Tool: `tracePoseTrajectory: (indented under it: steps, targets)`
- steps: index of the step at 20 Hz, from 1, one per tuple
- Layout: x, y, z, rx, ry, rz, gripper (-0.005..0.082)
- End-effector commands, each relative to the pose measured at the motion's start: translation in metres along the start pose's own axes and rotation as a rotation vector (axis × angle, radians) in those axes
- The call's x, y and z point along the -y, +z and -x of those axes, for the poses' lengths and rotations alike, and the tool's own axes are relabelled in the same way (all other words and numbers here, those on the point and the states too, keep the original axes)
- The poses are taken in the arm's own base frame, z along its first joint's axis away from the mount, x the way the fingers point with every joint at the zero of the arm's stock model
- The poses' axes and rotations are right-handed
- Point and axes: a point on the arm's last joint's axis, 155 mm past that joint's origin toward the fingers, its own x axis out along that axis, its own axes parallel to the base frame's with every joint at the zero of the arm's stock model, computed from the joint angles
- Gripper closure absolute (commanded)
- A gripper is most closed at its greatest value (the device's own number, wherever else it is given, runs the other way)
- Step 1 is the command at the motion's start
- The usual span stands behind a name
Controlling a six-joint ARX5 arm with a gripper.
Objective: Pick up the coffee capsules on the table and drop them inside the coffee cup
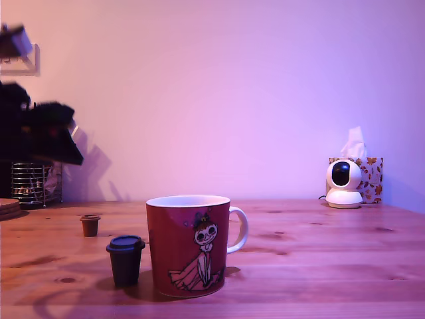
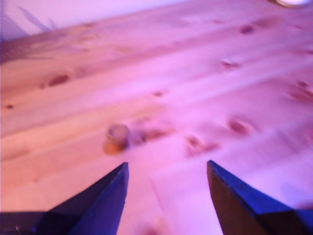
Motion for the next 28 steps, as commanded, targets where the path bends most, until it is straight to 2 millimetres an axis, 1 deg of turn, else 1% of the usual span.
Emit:
tracePoseTrajectory:
  steps: [1,7,11,13,14,16,17,21,23,25,28]
  targets:
    - [-0.003,-0.019,-0.009,-0.028,-0.009,0.015,0.0306]
    - [-0.01,-0.039,-0.033,-0.033,-0.041,0.035,0.0306]
    - [-0.015,-0.062,-0.045,-0.072,-0.039,0.037,0.0306]
    - [-0.017,-0.067,-0.05,-0.072,-0.035,0.038,0.0303]
    - [-0.018,-0.068,-0.052,-0.065,-0.034,0.038,0.0296]
    - [-0.02,-0.069,-0.057,-0.063,-0.032,0.038,0.0231]
    - [-0.021,-0.071,-0.061,-0.07,-0.03,0.04,0.0215]
    - [-0.023,-0.075,-0.081,-0.085,-0.036,0.017,0.0213]
    - [-0.023,-0.072,-0.089,-0.079,-0.042,0.013,0.0213]
    - [-0.028,-0.067,-0.097,-0.063,-0.034,0.016,0.0213]
    - [-0.038,-0.065,-0.106,-0.057,-0.017,0.027,0.0213]
